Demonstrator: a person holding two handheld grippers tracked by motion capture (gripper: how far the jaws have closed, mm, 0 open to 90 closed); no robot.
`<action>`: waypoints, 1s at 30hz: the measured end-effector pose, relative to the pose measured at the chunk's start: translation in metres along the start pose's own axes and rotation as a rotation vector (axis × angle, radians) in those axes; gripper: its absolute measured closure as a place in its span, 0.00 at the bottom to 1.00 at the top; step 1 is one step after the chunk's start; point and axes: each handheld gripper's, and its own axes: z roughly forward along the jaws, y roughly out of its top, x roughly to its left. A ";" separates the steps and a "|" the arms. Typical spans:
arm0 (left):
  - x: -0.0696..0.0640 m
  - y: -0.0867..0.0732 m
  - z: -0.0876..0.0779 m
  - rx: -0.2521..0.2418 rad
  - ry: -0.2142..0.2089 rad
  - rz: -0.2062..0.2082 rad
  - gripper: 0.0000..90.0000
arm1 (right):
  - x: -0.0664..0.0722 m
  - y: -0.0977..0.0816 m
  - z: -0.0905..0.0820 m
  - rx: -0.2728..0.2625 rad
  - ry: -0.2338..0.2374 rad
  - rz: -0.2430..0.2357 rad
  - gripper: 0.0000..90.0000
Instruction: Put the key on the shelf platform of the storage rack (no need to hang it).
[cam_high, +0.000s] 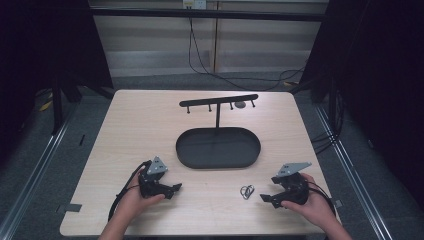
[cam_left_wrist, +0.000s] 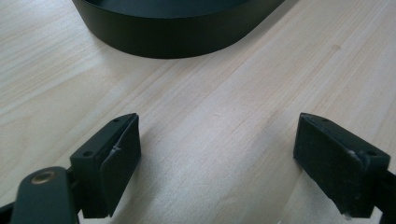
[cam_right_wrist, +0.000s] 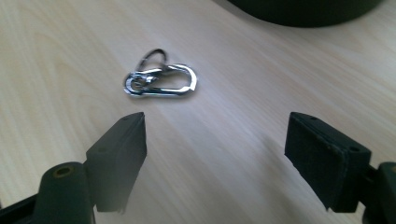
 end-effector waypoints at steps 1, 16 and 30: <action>0.000 0.000 0.000 -0.001 0.001 0.000 0.16 | 0.005 0.004 0.002 0.006 0.015 -0.030 0.24; 0.000 0.000 0.000 0.001 0.000 0.001 0.16 | 0.021 0.030 0.022 0.094 0.056 -0.060 0.29; 0.000 0.000 0.000 0.002 -0.001 0.000 0.16 | 0.033 0.048 0.041 0.229 0.044 -0.072 0.34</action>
